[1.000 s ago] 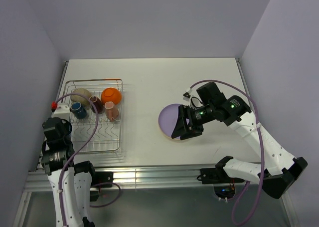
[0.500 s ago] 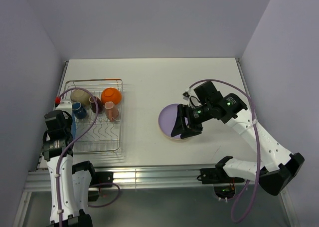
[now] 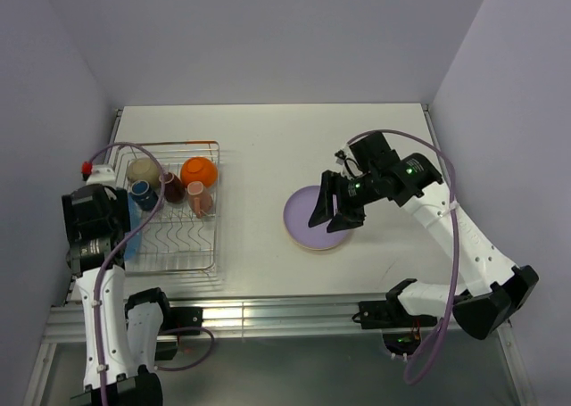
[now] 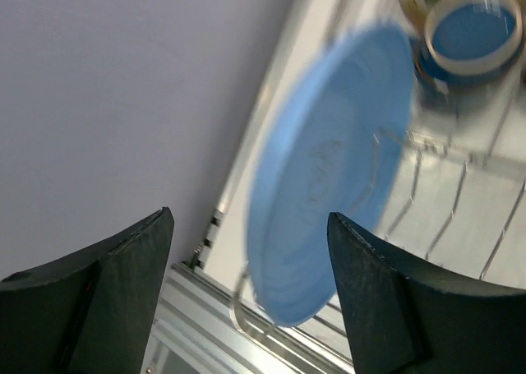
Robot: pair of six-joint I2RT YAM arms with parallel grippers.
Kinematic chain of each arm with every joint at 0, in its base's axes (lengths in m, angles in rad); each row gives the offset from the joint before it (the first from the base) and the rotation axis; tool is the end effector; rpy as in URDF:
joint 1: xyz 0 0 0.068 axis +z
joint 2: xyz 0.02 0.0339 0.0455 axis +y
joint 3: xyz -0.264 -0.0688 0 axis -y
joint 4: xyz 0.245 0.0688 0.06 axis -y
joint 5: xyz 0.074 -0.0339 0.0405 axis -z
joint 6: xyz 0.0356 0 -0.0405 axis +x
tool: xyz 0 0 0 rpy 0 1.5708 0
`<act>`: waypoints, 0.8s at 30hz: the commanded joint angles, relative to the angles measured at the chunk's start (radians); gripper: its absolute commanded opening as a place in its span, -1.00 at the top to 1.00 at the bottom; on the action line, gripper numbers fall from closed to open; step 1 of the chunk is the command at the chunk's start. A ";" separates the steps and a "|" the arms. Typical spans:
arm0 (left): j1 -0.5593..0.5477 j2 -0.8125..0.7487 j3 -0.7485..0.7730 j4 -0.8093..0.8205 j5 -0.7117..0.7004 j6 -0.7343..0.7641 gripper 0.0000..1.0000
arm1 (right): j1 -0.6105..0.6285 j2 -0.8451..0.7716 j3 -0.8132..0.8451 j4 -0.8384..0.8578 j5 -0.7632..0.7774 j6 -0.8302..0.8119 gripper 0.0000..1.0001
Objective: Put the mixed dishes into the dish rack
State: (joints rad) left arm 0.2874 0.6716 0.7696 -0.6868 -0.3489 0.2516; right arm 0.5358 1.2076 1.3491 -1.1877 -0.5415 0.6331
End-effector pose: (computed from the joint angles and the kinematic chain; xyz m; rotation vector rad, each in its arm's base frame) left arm 0.1314 0.0515 0.3018 -0.2455 2.1860 0.6838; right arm 0.1735 0.1243 0.3638 -0.0724 2.8139 1.0656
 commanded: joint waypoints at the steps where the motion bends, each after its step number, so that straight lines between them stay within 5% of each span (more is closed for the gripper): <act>1: 0.004 -0.024 0.128 0.015 -0.108 -0.087 -0.64 | -0.063 -0.008 -0.004 -0.021 0.054 0.022 -0.29; 9: 0.004 0.002 0.325 -0.002 -0.219 -0.141 -0.67 | -0.171 -0.007 -0.188 0.057 0.149 0.071 -0.24; 17: 0.001 0.140 0.508 -0.092 0.100 -0.435 -0.82 | -0.174 0.113 -0.214 0.120 0.425 0.073 -0.07; 19: -0.004 0.163 0.525 -0.095 0.145 -0.460 -0.98 | -0.175 0.135 -0.206 0.126 0.501 0.065 -0.05; 24: -0.056 0.244 0.565 -0.143 0.179 -0.511 -0.99 | -0.177 0.222 -0.186 0.132 0.609 0.043 0.03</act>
State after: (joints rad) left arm 0.2607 0.8814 1.2861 -0.7986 -0.2436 -0.1795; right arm 0.3656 1.4025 1.1370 -1.0855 -0.0719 0.6899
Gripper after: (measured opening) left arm 0.993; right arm 0.496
